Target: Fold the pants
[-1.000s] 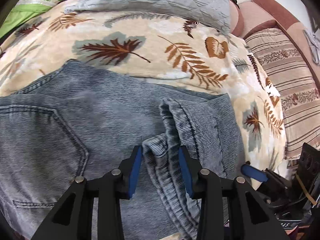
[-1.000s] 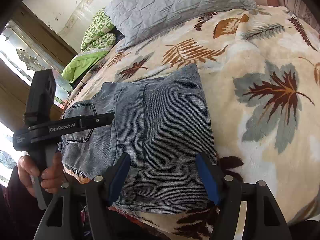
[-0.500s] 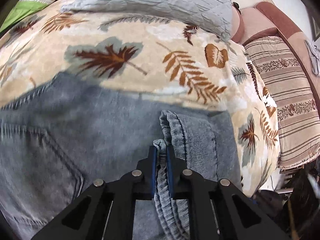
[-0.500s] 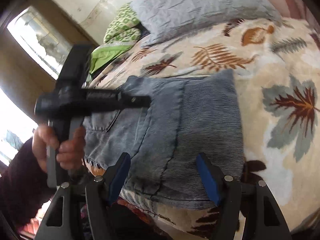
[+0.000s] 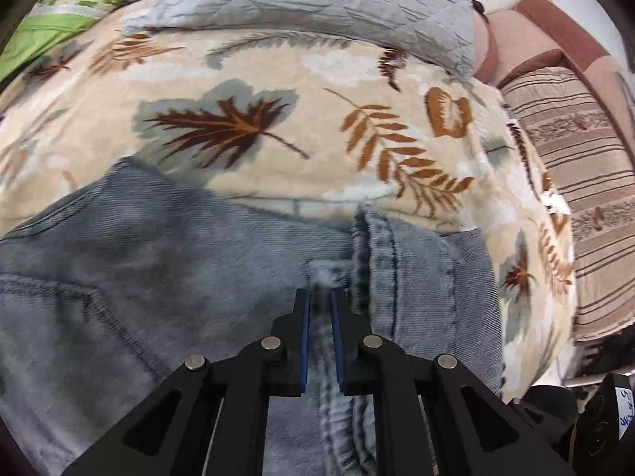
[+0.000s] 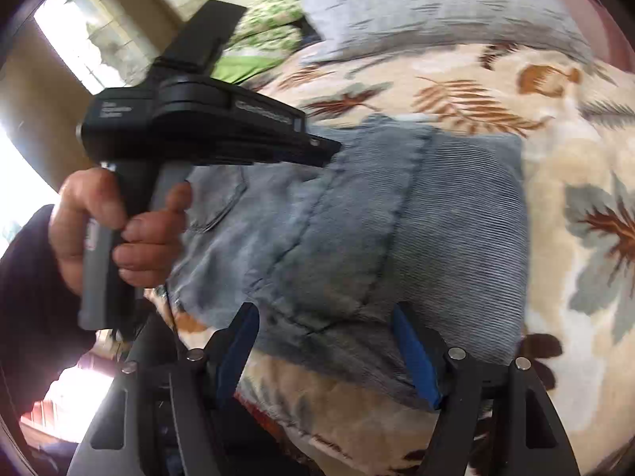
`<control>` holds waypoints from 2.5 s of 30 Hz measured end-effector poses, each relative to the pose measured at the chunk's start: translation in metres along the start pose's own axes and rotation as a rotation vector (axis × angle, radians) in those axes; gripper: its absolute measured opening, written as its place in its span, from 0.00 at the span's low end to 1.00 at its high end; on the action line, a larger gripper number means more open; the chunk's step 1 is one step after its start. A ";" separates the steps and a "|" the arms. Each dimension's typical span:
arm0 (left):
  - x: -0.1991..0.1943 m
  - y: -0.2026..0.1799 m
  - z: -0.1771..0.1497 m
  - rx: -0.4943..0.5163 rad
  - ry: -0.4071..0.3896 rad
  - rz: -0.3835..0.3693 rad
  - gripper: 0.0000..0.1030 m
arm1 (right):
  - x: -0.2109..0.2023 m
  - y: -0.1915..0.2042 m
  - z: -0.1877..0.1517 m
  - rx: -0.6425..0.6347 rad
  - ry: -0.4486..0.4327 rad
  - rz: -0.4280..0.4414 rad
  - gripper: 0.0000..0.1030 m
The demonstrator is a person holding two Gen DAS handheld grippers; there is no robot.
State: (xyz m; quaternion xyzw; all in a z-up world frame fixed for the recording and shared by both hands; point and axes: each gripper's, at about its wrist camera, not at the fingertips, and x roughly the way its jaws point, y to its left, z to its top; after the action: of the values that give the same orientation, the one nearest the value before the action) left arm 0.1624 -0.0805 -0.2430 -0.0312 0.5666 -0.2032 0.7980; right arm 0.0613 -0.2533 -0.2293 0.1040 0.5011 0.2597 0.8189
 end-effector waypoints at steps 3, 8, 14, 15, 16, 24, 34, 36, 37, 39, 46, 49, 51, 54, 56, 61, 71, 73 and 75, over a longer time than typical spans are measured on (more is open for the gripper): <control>-0.016 -0.003 0.001 0.006 -0.050 0.022 0.10 | 0.002 0.004 -0.002 -0.030 0.009 -0.007 0.71; -0.033 -0.030 0.006 0.087 -0.103 -0.038 0.10 | -0.011 -0.023 0.005 0.137 -0.019 0.178 0.71; 0.007 -0.040 0.000 0.114 -0.003 0.028 0.11 | -0.043 -0.050 0.006 0.261 -0.201 0.187 0.70; 0.014 -0.038 -0.005 0.113 0.017 0.047 0.11 | -0.043 -0.056 0.006 0.286 -0.208 0.166 0.69; 0.014 -0.038 -0.010 0.116 -0.005 0.045 0.11 | -0.043 -0.060 0.005 0.306 -0.209 0.151 0.69; -0.001 -0.038 -0.037 0.151 -0.055 0.076 0.13 | -0.017 -0.061 0.009 0.283 -0.079 0.037 0.68; -0.095 0.057 -0.108 -0.075 -0.224 0.021 0.12 | -0.034 -0.049 0.003 0.263 -0.190 0.055 0.68; -0.121 0.099 -0.130 -0.161 -0.263 0.071 0.14 | -0.027 -0.041 0.004 0.240 -0.162 0.067 0.68; -0.132 0.119 -0.139 -0.209 -0.274 0.097 0.15 | -0.019 -0.035 0.004 0.220 -0.131 0.059 0.68; -0.157 0.165 -0.164 -0.340 -0.305 0.129 0.22 | -0.003 -0.025 0.006 0.182 -0.052 0.028 0.69; -0.179 0.267 -0.224 -0.710 -0.356 -0.007 0.42 | -0.001 -0.002 0.000 0.045 -0.060 -0.087 0.73; -0.168 0.278 -0.227 -0.802 -0.353 -0.099 0.52 | 0.001 0.000 0.000 0.046 -0.070 -0.085 0.74; -0.161 0.274 -0.222 -0.815 -0.366 -0.141 0.61 | 0.001 0.003 -0.003 0.028 -0.077 -0.096 0.74; -0.151 0.276 -0.218 -0.841 -0.351 -0.146 0.71 | 0.006 0.008 -0.007 -0.009 -0.085 -0.120 0.75; -0.147 0.280 -0.215 -0.858 -0.374 -0.156 0.71 | 0.006 0.011 -0.008 -0.024 -0.086 -0.133 0.75; -0.143 0.286 -0.199 -0.842 -0.391 -0.134 0.61 | 0.006 0.012 -0.009 -0.040 -0.089 -0.142 0.77; -0.139 0.292 -0.196 -0.812 -0.387 -0.092 0.12 | 0.005 0.012 -0.008 -0.043 -0.092 -0.139 0.79; -0.144 0.286 -0.191 -0.780 -0.393 -0.070 0.10 | 0.001 0.008 -0.007 -0.010 -0.103 -0.116 0.78; -0.152 0.277 -0.186 -0.737 -0.411 -0.049 0.09 | -0.004 0.004 -0.004 0.024 -0.124 -0.090 0.78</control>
State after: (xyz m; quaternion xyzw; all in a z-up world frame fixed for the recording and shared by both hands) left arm 0.0299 0.2613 -0.2508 -0.3676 0.4297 0.0047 0.8247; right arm 0.0547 -0.2529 -0.2267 0.1069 0.4569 0.2094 0.8579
